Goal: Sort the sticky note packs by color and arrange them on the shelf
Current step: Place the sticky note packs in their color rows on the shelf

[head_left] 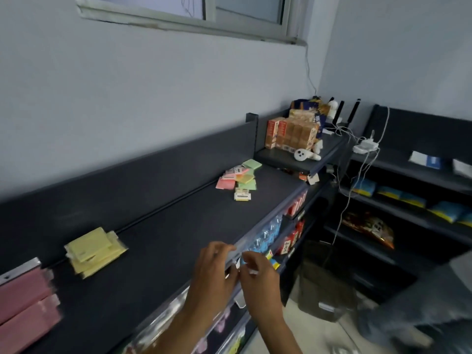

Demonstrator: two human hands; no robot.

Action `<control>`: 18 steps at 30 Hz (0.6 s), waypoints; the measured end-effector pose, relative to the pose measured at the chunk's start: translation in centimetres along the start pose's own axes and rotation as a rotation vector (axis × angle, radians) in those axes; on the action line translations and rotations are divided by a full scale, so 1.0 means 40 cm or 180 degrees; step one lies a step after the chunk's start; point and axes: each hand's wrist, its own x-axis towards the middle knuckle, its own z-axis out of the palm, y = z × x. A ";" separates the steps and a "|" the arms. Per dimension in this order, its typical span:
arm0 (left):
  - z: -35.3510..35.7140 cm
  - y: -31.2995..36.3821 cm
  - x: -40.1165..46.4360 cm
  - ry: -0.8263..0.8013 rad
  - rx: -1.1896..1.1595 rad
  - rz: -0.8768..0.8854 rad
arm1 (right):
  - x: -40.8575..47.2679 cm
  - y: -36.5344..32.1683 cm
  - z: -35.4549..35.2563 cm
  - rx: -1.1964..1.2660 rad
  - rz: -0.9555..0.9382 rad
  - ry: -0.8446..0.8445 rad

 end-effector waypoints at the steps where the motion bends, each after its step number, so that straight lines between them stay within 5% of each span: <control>1: 0.015 0.007 0.018 -0.0010 0.0008 0.0010 | 0.011 0.005 -0.014 0.0014 0.0008 0.0008; 9: 0.172 0.069 0.133 -0.0228 -0.0236 0.0154 | 0.143 0.111 -0.095 0.0045 0.0333 0.0319; 18: 0.275 -0.042 0.397 -0.0075 0.0020 0.0129 | 0.432 0.138 -0.065 -0.0541 -0.0086 0.0063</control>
